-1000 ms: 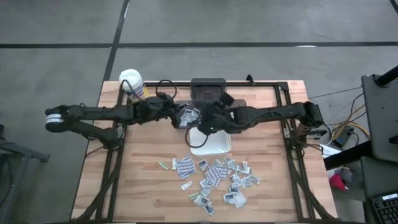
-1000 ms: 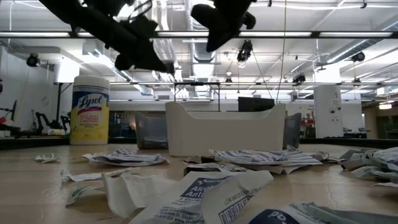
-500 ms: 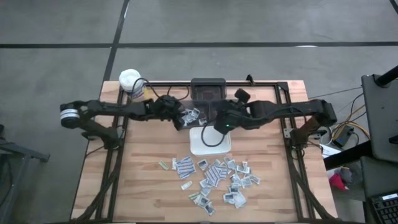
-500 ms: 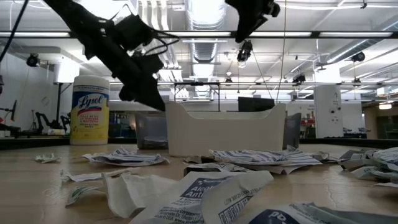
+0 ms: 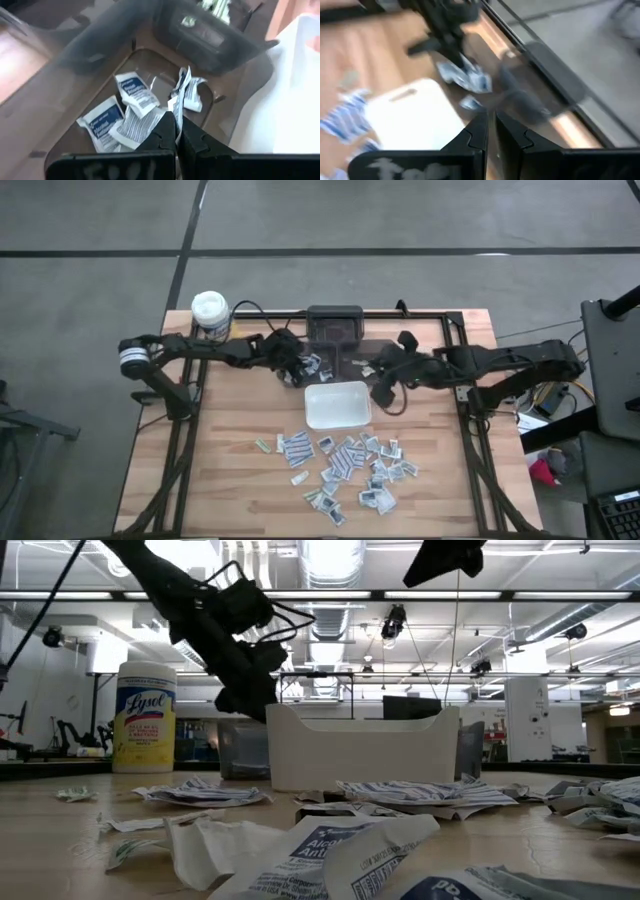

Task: Pick & Place First Aid Supplies
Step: Put the alcohol pad into the bottom left black bin

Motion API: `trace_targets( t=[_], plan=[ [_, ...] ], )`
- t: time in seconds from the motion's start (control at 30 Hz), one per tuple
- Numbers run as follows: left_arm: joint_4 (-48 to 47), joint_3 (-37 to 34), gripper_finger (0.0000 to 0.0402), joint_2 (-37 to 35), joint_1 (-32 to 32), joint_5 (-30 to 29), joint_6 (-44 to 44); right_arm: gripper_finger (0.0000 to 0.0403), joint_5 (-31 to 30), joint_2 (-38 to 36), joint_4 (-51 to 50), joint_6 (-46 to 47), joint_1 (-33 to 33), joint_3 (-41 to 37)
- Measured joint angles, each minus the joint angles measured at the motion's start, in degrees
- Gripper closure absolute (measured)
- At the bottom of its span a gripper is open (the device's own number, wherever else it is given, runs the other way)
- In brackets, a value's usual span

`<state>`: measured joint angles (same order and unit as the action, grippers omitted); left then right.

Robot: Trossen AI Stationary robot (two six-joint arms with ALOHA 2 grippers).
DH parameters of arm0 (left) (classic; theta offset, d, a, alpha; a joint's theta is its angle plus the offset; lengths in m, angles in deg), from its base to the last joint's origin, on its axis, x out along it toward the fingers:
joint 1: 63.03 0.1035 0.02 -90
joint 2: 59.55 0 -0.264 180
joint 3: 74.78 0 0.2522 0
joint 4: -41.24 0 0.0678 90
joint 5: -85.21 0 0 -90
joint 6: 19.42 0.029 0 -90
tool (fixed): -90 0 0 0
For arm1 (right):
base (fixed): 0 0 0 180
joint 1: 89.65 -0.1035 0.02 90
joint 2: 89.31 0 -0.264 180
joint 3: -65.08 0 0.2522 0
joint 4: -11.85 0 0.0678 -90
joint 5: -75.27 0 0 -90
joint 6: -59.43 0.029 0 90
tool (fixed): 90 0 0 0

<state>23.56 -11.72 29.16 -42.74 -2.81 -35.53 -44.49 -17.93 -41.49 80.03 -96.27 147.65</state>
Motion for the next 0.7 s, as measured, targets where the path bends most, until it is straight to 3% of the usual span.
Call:
trace_targets(
  t=[0.23,0.7],
  plan=[
    [-5.3,3.9,0.0401,2.7,0.4,0.0,1.7,0.0376,4.6,-9.1,12.7,-0.7,0.0,-12.1],
    [-10.2,3.9,0.0402,2.6,1.6,-2.5,1.0,0.0376,6.4,-19.8,24.3,0.0,0.0,-28.2]
  ],
)
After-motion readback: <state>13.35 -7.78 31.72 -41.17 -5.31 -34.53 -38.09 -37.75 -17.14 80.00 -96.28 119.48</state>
